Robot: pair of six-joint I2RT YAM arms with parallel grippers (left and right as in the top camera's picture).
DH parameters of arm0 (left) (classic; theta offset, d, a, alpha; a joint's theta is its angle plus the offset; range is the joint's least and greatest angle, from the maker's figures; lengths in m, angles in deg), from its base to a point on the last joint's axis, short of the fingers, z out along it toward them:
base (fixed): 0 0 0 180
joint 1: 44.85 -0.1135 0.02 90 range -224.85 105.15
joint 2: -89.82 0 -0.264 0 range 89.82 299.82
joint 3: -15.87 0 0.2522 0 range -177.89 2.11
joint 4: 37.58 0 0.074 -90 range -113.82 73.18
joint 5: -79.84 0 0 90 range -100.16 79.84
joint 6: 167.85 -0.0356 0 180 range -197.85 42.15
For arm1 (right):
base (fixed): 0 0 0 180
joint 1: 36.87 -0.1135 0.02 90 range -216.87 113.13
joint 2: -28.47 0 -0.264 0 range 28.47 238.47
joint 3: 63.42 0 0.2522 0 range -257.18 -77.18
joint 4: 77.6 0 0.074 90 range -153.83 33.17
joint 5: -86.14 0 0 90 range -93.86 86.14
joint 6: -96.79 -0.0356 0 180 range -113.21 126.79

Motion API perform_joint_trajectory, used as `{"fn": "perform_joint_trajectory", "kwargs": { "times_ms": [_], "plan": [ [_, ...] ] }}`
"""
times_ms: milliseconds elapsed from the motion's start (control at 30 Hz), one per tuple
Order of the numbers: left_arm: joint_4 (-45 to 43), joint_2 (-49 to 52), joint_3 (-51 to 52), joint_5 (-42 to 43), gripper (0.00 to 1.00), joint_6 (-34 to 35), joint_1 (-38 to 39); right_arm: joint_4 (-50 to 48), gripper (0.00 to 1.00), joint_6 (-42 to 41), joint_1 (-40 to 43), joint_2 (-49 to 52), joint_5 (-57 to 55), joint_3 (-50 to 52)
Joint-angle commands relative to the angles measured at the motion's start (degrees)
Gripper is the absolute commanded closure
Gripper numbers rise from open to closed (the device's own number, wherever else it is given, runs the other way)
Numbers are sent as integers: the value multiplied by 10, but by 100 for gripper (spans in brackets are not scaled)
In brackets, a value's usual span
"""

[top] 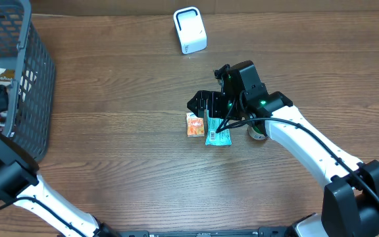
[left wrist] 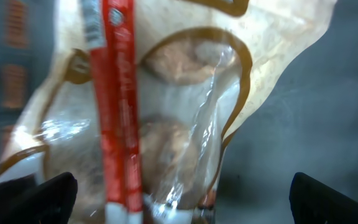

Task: Scan the item barcode
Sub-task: 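Grasp the brown Pantree bag with red stick using the left gripper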

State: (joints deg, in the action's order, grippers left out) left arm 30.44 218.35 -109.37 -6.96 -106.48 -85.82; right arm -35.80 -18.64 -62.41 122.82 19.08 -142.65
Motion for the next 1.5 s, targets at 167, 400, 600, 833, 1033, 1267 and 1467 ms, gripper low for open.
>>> {"fn": "perform_joint_trajectory", "kwargs": {
  "times_ms": [167,400,600,833,1033,1267,1467],
  "plan": [
    [0,62,0,-2,0,-19,4,-3,0,4,2,-10,-4,-12],
    [-3,71,1,-6,71,-23,4,-3,0,4,2,-10,-4,-12],
    [-5,63,-2,-9,88,-23,8,-3,0,4,2,-10,-4,-12],
    [-9,-10,-56,-9,95,20,24,-3,0,4,2,-10,-4,-12],
    [-42,-119,-66,-43,96,57,38,-3,0,4,2,-10,-4,-12],
    [-77,-278,-66,-120,92,134,76,-3,0,4,2,-10,-4,-12],
    [10,-373,-65,-115,91,273,142,-3,0,4,2,-10,-4,-12]
  ]
}}
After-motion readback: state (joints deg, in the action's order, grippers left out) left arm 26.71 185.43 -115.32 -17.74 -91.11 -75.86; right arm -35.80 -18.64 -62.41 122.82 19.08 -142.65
